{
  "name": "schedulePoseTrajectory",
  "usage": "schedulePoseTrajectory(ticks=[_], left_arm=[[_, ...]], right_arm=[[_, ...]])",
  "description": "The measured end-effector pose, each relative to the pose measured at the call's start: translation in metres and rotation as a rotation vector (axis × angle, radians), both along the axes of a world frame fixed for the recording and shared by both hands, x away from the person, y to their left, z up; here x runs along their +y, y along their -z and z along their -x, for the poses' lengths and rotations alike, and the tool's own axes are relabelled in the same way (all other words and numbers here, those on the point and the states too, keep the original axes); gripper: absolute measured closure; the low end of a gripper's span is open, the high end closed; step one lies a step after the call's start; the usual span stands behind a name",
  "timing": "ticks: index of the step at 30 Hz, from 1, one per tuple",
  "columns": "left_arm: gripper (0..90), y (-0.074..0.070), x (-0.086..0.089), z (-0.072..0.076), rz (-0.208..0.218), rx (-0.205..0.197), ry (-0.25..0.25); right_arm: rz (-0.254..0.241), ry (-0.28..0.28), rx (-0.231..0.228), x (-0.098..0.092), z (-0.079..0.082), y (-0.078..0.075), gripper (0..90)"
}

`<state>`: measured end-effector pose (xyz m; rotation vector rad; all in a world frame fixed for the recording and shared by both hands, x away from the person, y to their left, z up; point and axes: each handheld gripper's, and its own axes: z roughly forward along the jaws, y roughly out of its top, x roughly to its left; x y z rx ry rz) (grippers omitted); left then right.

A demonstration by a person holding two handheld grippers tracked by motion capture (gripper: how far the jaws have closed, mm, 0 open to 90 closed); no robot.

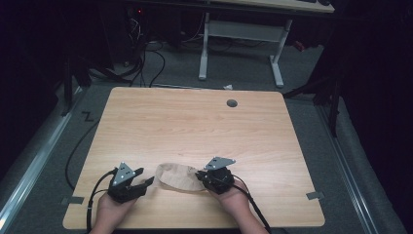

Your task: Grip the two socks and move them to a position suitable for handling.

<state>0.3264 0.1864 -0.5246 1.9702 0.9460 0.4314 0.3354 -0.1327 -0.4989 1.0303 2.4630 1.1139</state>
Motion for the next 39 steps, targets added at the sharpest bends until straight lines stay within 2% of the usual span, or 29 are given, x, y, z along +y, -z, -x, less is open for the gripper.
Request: schedulePoseTrajectory(ticks=[1, 3, 7, 10, 13, 14, 17, 18, 21, 24, 27, 32, 35, 39], left_arm=[[45.3, -0.001, -0.003, 0.000, 0.021, 0.006, 0.012], [45.8, -0.003, -0.007, 0.000, 0.031, 0.011, 0.030], [46.5, -0.008, -0.018, -0.004, 0.038, 0.005, 0.051], [50.9, -0.014, -0.024, -0.010, 0.048, 0.003, 0.066], [59.2, -0.018, -0.028, -0.018, 0.050, 0.009, 0.060], [59.2, -0.019, -0.029, -0.022, 0.048, 0.017, 0.056], [71.0, -0.018, -0.033, -0.028, 0.039, 0.034, 0.046], [79.1, -0.016, -0.036, -0.029, 0.031, 0.051, 0.052], [86.1, -0.016, -0.038, -0.028, 0.016, 0.041, 0.046], [87.5, -0.019, -0.039, -0.023, 0.010, 0.015, 0.043], [87.6, -0.029, -0.040, -0.016, 0.015, -0.010, 0.051], [87.4, -0.035, -0.043, -0.013, 0.024, -0.018, 0.070], [87.4, -0.035, -0.047, -0.010, 0.020, -0.019, 0.083], [87.4, -0.027, -0.049, -0.009, 0.015, -0.012, 0.093]], right_arm=[[-0.002, 0.004, -0.001, -0.002, 0.000, 0.004, 85.4], [-0.007, 0.010, 0.005, -0.003, 0.000, 0.007, 85.4], [-0.022, 0.012, 0.006, -0.004, 0.000, 0.013, 85.3], [-0.026, 0.014, 0.006, -0.006, 0.000, 0.016, 85.3], [-0.032, 0.009, 0.002, -0.007, 0.000, 0.016, 85.3], [-0.034, 0.008, 0.002, -0.007, 0.000, 0.016, 85.3], [-0.045, 0.006, -0.001, -0.008, 0.000, 0.015, 85.3], [-0.054, 0.004, -0.004, -0.009, 0.001, 0.014, 85.4], [-0.062, 0.006, -0.007, -0.010, 0.001, 0.013, 85.4], [-0.079, 0.006, -0.006, -0.012, 0.001, 0.012, 85.4], [-0.090, 0.009, -0.017, -0.014, 0.002, 0.008, 85.4], [-0.092, 0.031, -0.030, -0.022, 0.001, 0.004, 85.4], [-0.088, 0.038, -0.033, -0.027, 0.001, 0.002, 85.4], [-0.091, 0.056, -0.017, -0.037, 0.002, 0.003, 85.4]])
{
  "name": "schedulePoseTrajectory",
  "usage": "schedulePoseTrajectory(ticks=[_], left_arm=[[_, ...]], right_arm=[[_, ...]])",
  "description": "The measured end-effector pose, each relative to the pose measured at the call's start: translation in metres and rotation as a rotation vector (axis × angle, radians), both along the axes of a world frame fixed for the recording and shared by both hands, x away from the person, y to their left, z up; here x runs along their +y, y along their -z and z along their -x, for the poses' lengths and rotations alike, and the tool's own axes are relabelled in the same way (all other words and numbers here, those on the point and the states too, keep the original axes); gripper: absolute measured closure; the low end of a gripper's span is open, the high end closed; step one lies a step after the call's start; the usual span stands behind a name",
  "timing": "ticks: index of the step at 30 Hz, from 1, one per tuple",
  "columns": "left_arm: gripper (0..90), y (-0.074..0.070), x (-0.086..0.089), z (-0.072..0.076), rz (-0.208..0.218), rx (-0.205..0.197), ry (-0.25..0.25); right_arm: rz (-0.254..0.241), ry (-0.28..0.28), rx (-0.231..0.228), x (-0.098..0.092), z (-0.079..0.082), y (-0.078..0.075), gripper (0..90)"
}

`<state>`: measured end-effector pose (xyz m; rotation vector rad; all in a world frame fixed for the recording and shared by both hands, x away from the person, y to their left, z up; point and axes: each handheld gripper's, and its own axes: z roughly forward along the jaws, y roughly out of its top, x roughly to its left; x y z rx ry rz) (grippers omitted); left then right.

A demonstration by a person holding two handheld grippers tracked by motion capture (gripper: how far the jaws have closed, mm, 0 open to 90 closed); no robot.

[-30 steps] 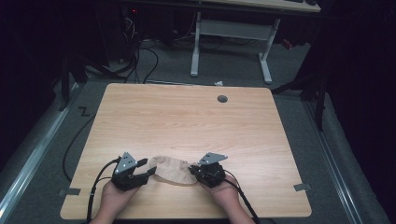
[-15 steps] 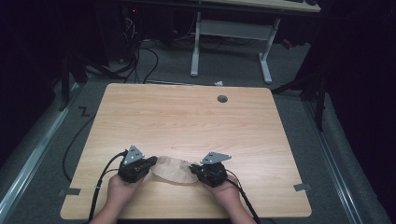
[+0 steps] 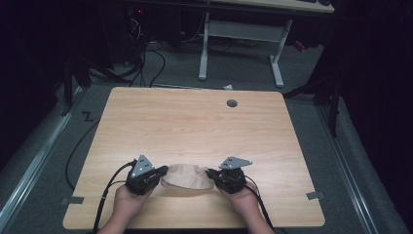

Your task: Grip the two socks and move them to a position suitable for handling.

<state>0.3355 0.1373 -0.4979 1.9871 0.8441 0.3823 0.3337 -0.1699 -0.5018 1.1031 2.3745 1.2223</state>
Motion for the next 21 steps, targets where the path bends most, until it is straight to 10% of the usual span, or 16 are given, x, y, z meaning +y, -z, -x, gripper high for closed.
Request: schedulePoseTrajectory(ticks=[21], left_arm=[[82.5, 0.030, -0.002, 0.002, -0.114, -0.005, -0.017]], right_arm=[[0.014, 0.026, 0.056, 0.002, -0.007, 0.015, 82.0]])
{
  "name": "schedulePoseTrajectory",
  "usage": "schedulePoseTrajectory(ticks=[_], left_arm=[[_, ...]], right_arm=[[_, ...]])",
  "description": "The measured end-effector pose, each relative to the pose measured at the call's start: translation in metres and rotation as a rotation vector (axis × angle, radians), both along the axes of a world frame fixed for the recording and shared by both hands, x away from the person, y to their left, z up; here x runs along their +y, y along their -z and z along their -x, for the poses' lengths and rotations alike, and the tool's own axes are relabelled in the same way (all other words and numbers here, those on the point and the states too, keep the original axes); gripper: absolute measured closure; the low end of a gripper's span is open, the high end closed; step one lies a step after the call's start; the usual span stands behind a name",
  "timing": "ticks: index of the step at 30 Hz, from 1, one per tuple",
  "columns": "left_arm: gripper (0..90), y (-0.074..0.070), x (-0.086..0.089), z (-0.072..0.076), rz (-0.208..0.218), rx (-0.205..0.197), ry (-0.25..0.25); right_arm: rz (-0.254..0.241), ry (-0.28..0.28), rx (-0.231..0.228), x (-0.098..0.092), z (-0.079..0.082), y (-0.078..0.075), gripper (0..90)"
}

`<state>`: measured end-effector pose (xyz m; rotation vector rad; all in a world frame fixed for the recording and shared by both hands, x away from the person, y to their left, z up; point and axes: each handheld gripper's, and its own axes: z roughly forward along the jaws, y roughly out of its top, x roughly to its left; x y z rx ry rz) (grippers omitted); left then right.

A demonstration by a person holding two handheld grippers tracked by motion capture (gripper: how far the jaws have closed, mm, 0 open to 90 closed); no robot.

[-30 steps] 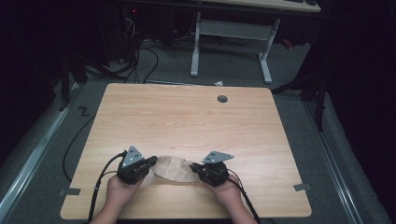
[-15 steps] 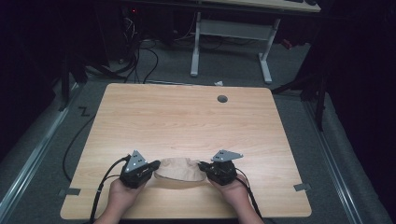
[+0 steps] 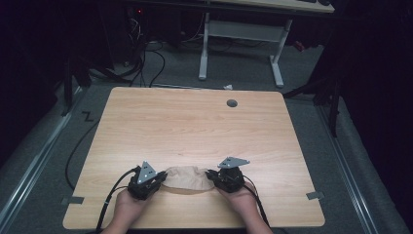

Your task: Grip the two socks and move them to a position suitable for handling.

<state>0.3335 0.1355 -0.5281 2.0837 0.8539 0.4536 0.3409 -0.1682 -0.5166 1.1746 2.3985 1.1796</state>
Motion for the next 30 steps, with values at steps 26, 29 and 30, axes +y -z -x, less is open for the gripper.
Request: schedulePoseTrajectory(ticks=[26, 29, 30], left_arm=[[87.1, -0.007, -0.008, 0.000, -0.032, -0.070, -0.022], [87.8, -0.011, -0.012, -0.002, -0.030, -0.085, -0.021], [87.8, -0.011, -0.012, -0.003, -0.031, -0.085, -0.023]], right_arm=[[0.024, 0.026, -0.037, -0.003, 0.004, 0.004, 75.6], [0.033, 0.029, -0.033, -0.003, 0.004, 0.005, 75.8], [0.033, 0.029, -0.033, -0.003, 0.004, 0.005, 75.8]])
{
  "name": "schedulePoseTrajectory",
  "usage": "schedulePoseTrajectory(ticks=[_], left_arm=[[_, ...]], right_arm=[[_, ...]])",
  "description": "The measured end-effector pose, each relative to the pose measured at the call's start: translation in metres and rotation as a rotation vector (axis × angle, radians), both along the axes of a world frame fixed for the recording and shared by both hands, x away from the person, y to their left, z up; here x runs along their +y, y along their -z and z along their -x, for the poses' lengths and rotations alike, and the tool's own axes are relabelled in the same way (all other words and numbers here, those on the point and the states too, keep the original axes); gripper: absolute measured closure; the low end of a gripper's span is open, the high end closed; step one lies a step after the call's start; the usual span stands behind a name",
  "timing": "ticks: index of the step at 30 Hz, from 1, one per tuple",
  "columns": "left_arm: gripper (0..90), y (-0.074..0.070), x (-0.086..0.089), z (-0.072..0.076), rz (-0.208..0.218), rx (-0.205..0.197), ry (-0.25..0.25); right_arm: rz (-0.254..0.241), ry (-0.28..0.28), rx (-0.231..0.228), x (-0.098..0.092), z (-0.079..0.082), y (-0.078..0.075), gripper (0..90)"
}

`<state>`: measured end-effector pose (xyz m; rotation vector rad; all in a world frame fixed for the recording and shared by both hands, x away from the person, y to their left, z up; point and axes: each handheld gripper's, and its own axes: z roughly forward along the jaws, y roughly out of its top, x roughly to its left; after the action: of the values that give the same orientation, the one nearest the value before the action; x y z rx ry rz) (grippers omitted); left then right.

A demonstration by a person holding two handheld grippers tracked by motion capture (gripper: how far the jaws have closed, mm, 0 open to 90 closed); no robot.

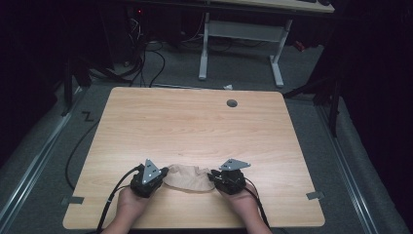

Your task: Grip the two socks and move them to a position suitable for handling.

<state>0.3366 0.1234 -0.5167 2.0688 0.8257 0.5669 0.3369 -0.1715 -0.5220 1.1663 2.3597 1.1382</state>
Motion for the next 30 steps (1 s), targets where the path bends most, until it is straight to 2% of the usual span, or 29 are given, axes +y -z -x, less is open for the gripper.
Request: schedulePoseTrajectory(ticks=[1, 4, 5, 6, 8, 9, 10, 12, 13, 14, 17, 21, 22, 23, 24, 25, 27, 30], left_arm=[[87.8, 0.000, -0.001, -0.002, 0.001, -0.003, -0.005], [86.8, 0.004, -0.001, -0.012, -0.002, 0.023, -0.026], [81.5, 0.005, -0.001, -0.014, 0.002, 0.035, -0.029], [81.5, 0.004, 0.001, -0.015, 0.003, 0.041, -0.035], [72.2, 0.003, 0.005, -0.016, 0.021, 0.035, -0.043], [66.1, -0.001, 0.011, -0.015, 0.043, 0.029, -0.058], [64.6, -0.001, 0.011, -0.015, 0.043, 0.029, -0.058], [62.7, -0.004, 0.021, -0.014, 0.057, 0.021, -0.073], [60.5, -0.006, 0.031, -0.013, 0.060, 0.014, -0.091], [59.7, -0.006, 0.031, -0.013, 0.060, 0.014, -0.091], [59.1, -0.007, 0.045, -0.011, 0.069, 0.020, -0.119], [57.5, -0.003, 0.069, -0.007, 0.060, 0.019, -0.171], [56.9, -0.003, 0.069, -0.007, 0.060, 0.019, -0.171], [56.1, -0.001, 0.079, -0.005, 0.057, 0.015, -0.198], [55.6, -0.001, 0.079, -0.005, 0.057, 0.015, -0.198], [55.3, 0.001, 0.090, -0.002, 0.054, 0.014, -0.224], [55.1, 0.002, 0.095, -0.001, 0.057, 0.017, -0.236], [55.0, 0.004, 0.108, 0.001, 0.080, 0.031, -0.263]], right_arm=[[0.000, 0.000, 0.000, 0.000, 0.000, 0.000, 75.8], [0.003, 0.003, 0.006, -0.001, -0.001, 0.001, 75.6], [-0.003, 0.003, -0.002, -0.001, -0.001, 0.001, 75.3], [-0.003, 0.003, -0.002, -0.001, -0.001, 0.001, 75.3], [-0.014, 0.012, -0.005, -0.002, 0.000, -0.001, 74.1], [-0.022, 0.017, -0.017, -0.005, 0.001, -0.004, 72.7], [-0.022, 0.017, -0.017, -0.005, 0.001, -0.004, 72.7], [-0.033, 0.029, -0.029, -0.008, 0.001, -0.006, 71.1], [-0.037, 0.042, -0.032, -0.011, 0.000, -0.007, 69.3], [-0.037, 0.042, -0.032, -0.011, 0.000, -0.007, 69.3], [-0.038, 0.063, -0.034, -0.016, -0.001, -0.007, 67.3], [-0.029, 0.098, -0.032, -0.020, -0.003, -0.004, 66.3], [-0.026, 0.105, -0.033, -0.021, -0.004, -0.003, 66.1], [-0.020, 0.106, -0.038, -0.022, -0.004, -0.003, 66.3], [-0.020, 0.106, -0.038, -0.022, -0.004, -0.003, 66.3], [-0.029, 0.092, -0.027, -0.021, -0.001, -0.003, 67.4], [-0.028, 0.070, -0.037, -0.018, 0.003, -0.004, 68.4], [-0.030, -0.028, -0.006, -0.003, 0.014, -0.001, 75.9]])
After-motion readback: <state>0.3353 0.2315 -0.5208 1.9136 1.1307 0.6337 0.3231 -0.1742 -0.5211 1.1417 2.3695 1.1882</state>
